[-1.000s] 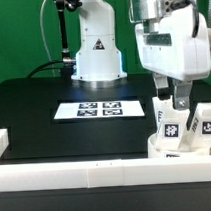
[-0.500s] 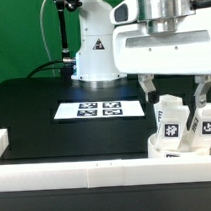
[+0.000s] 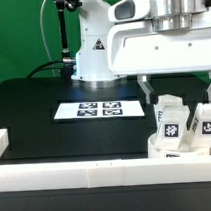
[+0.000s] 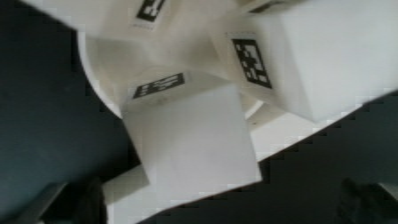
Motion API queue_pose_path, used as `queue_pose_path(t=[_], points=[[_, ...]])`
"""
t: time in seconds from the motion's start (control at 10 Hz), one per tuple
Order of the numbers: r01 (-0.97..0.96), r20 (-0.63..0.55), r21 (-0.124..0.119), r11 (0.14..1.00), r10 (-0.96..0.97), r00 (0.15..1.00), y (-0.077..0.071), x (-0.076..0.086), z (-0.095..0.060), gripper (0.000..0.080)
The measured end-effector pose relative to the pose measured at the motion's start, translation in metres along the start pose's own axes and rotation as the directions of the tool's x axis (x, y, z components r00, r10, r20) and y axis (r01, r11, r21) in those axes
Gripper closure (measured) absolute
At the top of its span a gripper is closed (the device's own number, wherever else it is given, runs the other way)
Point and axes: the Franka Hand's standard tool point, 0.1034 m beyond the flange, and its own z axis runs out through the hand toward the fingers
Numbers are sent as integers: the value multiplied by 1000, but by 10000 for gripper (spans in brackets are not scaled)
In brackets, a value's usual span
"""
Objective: Assemble stool
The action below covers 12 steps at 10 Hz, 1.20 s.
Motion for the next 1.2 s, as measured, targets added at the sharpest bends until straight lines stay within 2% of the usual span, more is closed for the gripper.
queue_pose_path(t=[0.2,0.3,0.4,0.6,0.9,1.0,1.1,1.2], points=[[267,-7,-19,963,-267,964,-1,-2,2,150],[382,-3,-25,924,-382,924,-1,-2,2,150],[528,1,-27,849,-528,849,-1,-2,2,150],[579,6,-27,815,-579,815,1,-1,0,150],[748,22,-47,662,-748,663,4,0,1,150],[847,30,-66,528,-847,531,3,0,1,150],[895,46,-66,442,-894,445,2,-1,2,150],[945,63,-66,319,-944,323,2,-1,3,150]])
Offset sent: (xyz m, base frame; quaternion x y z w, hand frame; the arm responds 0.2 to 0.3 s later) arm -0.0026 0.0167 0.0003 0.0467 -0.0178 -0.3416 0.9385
